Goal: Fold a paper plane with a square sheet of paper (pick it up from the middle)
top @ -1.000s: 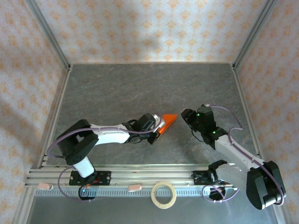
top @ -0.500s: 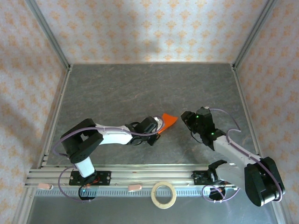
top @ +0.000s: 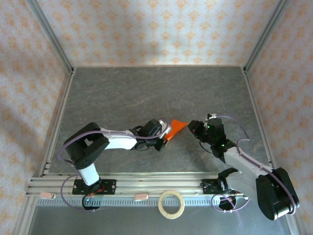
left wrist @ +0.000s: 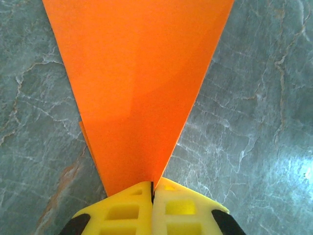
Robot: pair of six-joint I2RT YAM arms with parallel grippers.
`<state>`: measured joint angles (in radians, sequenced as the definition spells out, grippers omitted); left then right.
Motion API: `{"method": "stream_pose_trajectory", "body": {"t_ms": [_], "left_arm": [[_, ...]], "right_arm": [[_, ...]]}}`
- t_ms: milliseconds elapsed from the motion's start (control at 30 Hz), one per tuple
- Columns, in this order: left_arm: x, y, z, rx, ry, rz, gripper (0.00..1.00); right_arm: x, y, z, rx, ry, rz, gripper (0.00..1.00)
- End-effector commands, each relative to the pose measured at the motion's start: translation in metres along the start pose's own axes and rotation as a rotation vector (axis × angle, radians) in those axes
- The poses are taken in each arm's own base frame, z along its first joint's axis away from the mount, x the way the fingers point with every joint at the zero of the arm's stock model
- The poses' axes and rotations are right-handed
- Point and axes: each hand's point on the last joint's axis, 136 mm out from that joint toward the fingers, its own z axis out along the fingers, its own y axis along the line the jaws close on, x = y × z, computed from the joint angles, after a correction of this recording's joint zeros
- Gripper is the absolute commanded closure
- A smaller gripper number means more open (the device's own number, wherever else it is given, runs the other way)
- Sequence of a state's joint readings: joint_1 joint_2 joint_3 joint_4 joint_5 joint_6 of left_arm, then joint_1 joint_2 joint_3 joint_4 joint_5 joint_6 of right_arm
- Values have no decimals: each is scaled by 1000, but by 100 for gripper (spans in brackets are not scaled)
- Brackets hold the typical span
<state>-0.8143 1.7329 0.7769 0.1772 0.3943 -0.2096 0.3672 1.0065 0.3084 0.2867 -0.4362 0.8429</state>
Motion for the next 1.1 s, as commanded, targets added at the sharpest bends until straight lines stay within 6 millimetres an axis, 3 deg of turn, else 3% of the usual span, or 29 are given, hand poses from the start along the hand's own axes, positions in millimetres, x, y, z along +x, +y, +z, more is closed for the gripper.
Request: {"method": "stream_pose_trajectory", "body": {"t_ms": [0,267,667,1067], "left_arm": [[3,-8,3,128,16,-76,100],[6,-5,2,266,14,-210,100],[0,-6,6,330,26,-343,100],[-2,-2,14,332,45,-442,100]], "right_arm": [[4,16,-3,-94,26,-46,80],[27,13,4,-124,144,-64,87],[63,10,35,-125,298,-68,98],[63,19,53,-168,324,-18,100]]}}
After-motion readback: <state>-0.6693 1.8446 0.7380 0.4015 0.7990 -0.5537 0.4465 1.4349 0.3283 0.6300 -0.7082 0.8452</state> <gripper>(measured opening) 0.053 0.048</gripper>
